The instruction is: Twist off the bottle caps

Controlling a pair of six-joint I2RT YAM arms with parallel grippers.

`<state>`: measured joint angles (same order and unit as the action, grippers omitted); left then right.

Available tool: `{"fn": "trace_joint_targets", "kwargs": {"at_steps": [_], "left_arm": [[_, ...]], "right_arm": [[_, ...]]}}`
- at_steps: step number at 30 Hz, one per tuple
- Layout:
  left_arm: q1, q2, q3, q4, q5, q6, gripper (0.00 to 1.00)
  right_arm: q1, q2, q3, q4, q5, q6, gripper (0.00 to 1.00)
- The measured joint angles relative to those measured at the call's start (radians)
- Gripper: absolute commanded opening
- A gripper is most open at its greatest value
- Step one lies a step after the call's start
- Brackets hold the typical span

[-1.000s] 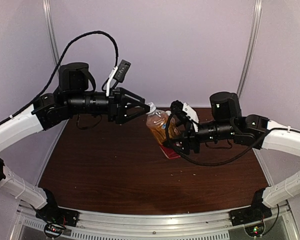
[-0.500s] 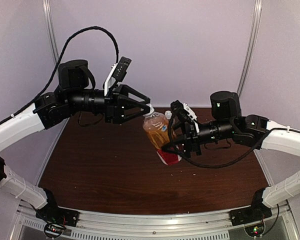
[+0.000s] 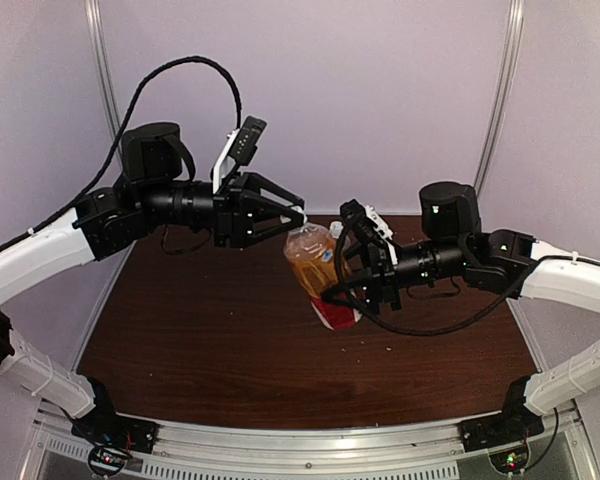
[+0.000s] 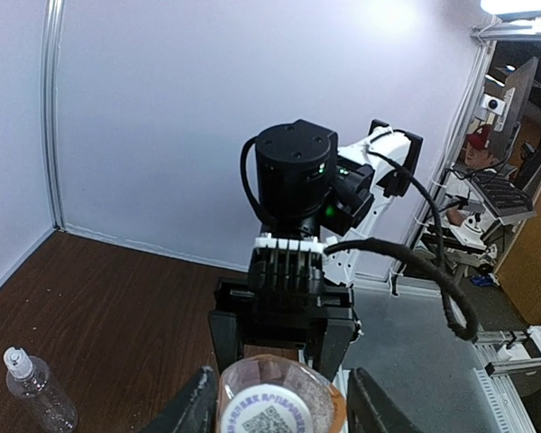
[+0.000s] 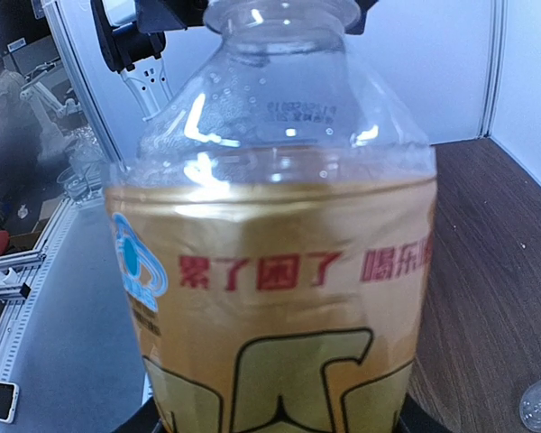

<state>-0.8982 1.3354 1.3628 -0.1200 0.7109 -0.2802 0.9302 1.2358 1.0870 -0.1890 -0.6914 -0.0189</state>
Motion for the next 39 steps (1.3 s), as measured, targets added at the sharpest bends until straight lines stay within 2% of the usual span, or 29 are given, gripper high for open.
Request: {"fn": "trace_joint_targets", "kwargs": {"at_steps": [4,7,12,16,22,27,33,39], "left_arm": [[0.0,0.0,-0.01,0.006,-0.001,-0.003,0.46],[0.001,0.0,-0.016,0.011,-0.001,-0.01,0.39],[0.01,0.0,-0.021,0.024,-0.004,-0.021,0.21],[0.01,0.0,-0.024,0.03,-0.02,-0.03,0.0],[0.009,0.006,-0.027,0.032,-0.138,-0.101,0.0],[-0.007,0.02,-0.027,0.018,-0.324,-0.236,0.0],[-0.041,0.043,-0.013,-0.05,-0.547,-0.394,0.21],[-0.048,0.047,-0.012,-0.059,-0.589,-0.418,0.51]], "right_arm": [[0.0,0.0,0.0,0.0,-0.005,0.0,0.51],[-0.001,0.0,0.0,0.0,-0.007,0.0,0.5],[-0.002,0.0,0.0,0.0,-0.007,0.003,0.5],[-0.005,0.0,-0.001,0.001,0.005,0.005,0.5],[-0.002,0.0,-0.001,0.0,0.14,-0.016,0.5],[0.003,0.005,-0.001,-0.005,0.303,-0.053,0.48],[0.011,0.04,-0.001,-0.009,0.439,-0.098,0.47],[0.012,0.047,-0.001,-0.009,0.467,-0.126,0.48]]}}
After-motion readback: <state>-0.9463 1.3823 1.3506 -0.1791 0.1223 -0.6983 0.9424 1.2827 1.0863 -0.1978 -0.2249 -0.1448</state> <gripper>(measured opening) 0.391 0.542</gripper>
